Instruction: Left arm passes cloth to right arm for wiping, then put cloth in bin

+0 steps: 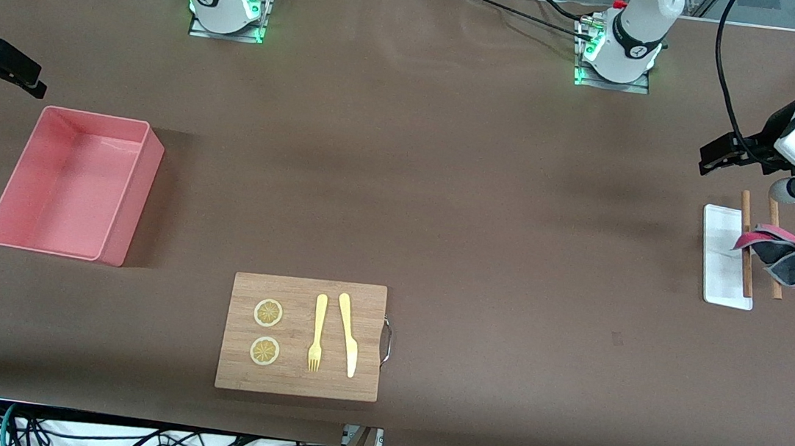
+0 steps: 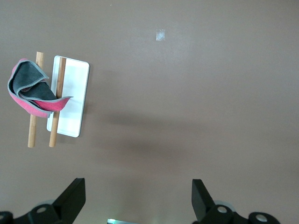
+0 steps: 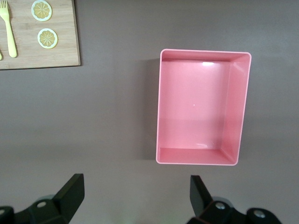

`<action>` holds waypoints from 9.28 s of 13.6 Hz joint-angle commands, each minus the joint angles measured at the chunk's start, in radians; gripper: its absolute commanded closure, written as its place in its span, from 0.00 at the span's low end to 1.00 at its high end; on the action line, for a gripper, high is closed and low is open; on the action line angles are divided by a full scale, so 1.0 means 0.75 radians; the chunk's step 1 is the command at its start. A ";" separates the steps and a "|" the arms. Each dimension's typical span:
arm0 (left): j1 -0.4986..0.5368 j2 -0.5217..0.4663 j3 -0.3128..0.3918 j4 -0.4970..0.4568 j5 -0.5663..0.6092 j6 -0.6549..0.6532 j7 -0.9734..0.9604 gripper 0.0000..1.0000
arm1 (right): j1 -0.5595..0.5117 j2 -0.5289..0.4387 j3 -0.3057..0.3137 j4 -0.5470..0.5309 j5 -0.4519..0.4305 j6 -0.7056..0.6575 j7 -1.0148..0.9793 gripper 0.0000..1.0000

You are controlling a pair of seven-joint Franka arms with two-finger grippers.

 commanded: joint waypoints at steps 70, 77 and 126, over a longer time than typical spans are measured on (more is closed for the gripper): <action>0.469 0.542 -0.008 -0.187 0.289 0.535 2.052 0.41 | -0.025 0.008 0.005 0.024 -0.001 -0.014 0.007 0.00; 0.469 0.542 -0.006 -0.183 0.280 0.522 2.059 0.82 | -0.025 0.008 0.007 0.024 -0.001 -0.014 0.007 0.00; -0.239 0.705 -0.626 0.817 -0.785 0.653 -0.359 1.00 | 0.210 0.292 0.023 0.020 0.839 0.246 1.332 0.00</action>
